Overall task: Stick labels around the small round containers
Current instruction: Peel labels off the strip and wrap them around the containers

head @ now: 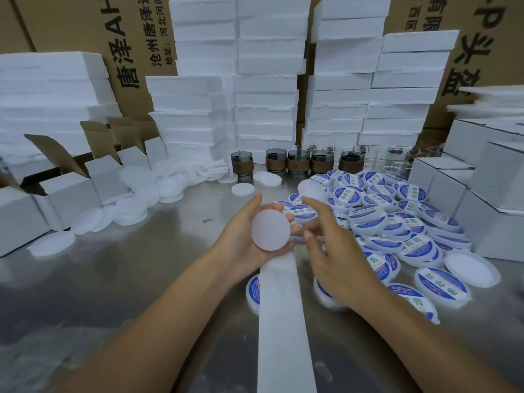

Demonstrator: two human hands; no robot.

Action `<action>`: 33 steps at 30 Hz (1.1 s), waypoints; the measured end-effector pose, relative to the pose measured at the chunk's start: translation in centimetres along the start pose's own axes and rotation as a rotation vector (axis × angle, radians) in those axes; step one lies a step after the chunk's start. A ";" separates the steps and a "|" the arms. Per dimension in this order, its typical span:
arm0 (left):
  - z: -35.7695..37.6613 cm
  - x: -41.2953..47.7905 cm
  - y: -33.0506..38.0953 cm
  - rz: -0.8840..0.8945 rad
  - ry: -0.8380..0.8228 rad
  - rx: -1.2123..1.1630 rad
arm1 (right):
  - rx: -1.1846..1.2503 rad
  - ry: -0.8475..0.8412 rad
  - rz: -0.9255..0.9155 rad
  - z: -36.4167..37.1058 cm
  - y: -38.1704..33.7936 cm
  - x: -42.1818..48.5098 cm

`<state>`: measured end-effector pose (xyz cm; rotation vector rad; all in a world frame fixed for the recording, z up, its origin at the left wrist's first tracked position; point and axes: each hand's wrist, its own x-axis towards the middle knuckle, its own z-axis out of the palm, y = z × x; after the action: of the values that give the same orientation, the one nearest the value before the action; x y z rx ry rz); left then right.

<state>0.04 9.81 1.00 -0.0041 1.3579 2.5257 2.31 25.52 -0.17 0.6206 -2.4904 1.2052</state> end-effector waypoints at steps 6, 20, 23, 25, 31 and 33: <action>-0.6 0.9 -0.6 -0.030 0.011 0.001 | 0.559 0.380 0.117 -2.0 -2.5 0.7; 0.1 1.0 -1.2 0.004 -0.162 -0.081 | 0.821 -0.045 0.348 -1.1 -2.5 0.4; 0.3 0.9 -1.3 -0.007 -0.150 -0.074 | 0.820 -0.029 0.369 -1.0 -2.2 0.4; 0.4 0.8 -1.4 -0.015 -0.142 -0.080 | 0.803 -0.025 0.385 -1.0 -2.2 0.3; 0.5 0.6 -1.3 -0.013 -0.138 -0.104 | 0.673 0.067 0.438 -0.9 -2.2 0.4; 0.6 0.5 -1.3 -0.019 -0.134 -0.100 | 0.646 0.100 0.442 -0.9 -2.3 0.5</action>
<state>-0.02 11.09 0.25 0.1293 1.1753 2.5255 3.16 24.82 2.10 0.1243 -2.1919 2.1784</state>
